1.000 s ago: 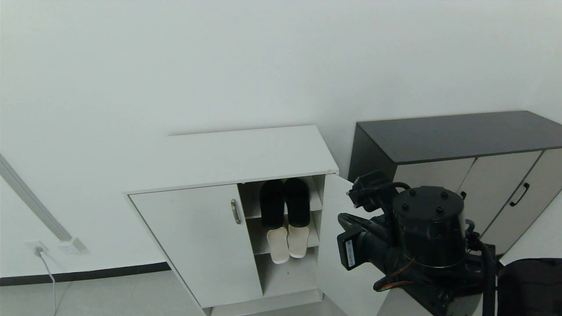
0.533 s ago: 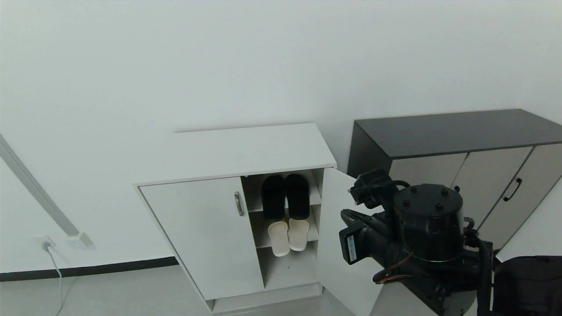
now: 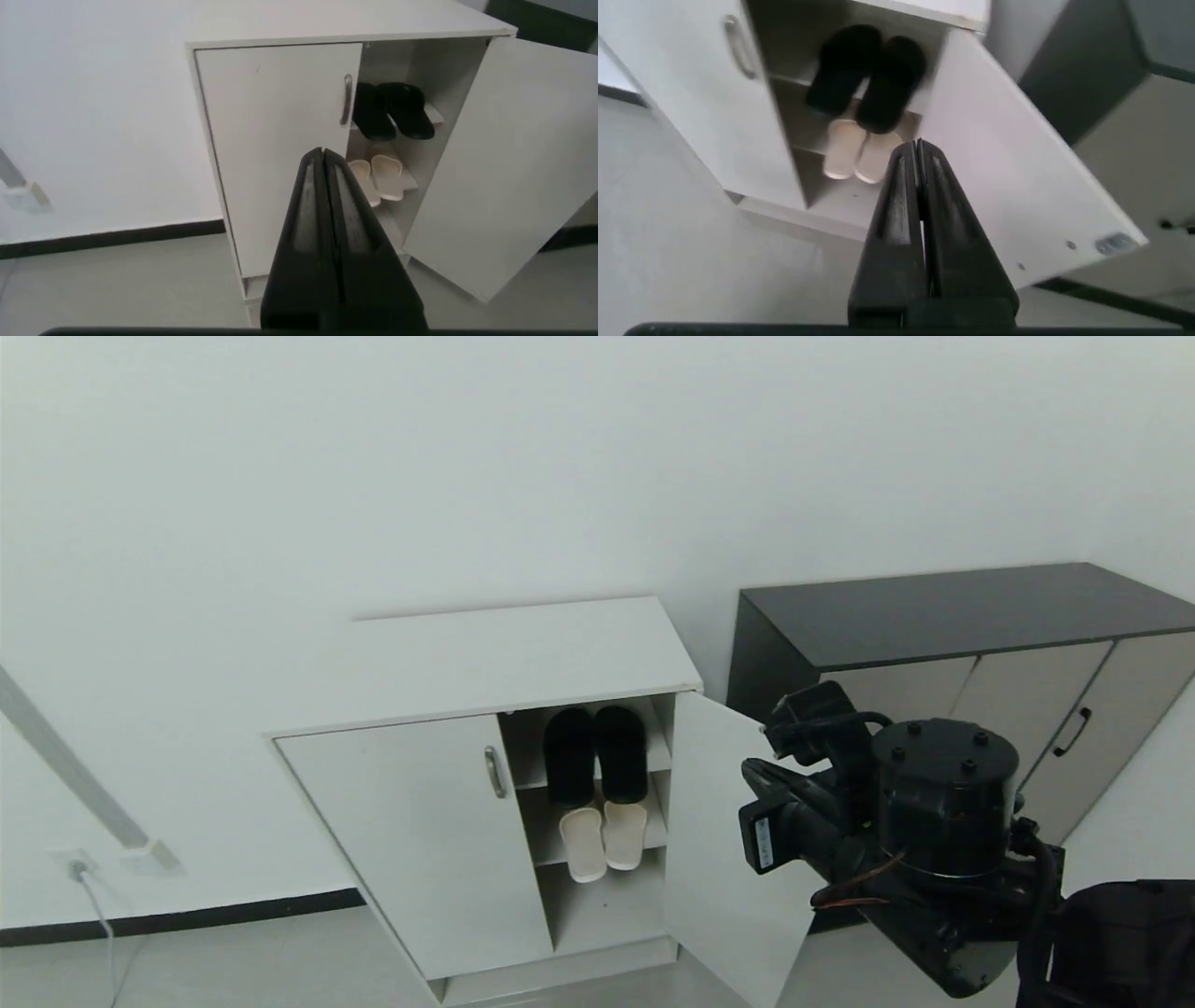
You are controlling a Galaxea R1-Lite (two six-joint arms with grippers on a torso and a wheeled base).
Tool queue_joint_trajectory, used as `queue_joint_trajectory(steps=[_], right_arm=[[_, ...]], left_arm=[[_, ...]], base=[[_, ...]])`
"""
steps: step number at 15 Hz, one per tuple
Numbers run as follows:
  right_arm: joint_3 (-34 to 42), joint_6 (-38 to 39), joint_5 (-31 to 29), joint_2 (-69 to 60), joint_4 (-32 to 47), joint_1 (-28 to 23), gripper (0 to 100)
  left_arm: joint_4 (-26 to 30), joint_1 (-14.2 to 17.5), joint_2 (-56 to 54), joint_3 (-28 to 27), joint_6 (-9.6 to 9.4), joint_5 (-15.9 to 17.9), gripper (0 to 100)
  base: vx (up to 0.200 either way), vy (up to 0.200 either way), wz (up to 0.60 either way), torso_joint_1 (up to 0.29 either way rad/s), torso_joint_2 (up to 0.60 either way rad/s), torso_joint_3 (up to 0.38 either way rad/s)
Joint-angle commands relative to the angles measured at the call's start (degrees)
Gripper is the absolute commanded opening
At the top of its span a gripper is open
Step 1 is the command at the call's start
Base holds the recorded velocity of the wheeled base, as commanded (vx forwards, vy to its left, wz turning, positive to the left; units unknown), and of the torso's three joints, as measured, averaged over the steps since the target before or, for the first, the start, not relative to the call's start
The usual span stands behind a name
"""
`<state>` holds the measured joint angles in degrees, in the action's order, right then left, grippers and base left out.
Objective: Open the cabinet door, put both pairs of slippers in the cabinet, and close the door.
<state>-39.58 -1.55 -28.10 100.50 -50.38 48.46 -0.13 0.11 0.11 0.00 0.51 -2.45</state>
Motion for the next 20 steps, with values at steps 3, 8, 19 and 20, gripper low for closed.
queue_joint_trajectory(steps=[3, 8, 19, 20], right_arm=[[-0.58, -0.65, -0.03, 1.45, -0.15, -2.4, 0], [-7.79, 0.23, -1.96, 5.41, 0.99, -8.2, 0], [-36.97, 10.69, 0.24, 14.11, 28.94, -19.89, 0], [-38.55, 10.69, 1.64, 15.25, 29.11, -20.77, 0]], left_arm=[[0.05, -0.02, -0.02, 0.0, 0.02, -0.01, 0], [0.05, -0.02, -0.02, 0.0, 0.28, -0.01, 0], [0.05, -0.02, -0.02, 0.0, 0.37, -0.01, 0], [0.05, -0.02, -0.02, 0.0, 0.37, -0.01, 0]], base=[[0.0, 0.0, 0.0, -0.072, 0.18, 0.09], [0.0, 0.0, 0.0, 0.0, 0.0, 0.0], [-0.073, 0.0, 0.0, 0.002, 0.0, 0.0], [0.0, 0.0, 0.0, 0.0, 0.0, 0.0]])
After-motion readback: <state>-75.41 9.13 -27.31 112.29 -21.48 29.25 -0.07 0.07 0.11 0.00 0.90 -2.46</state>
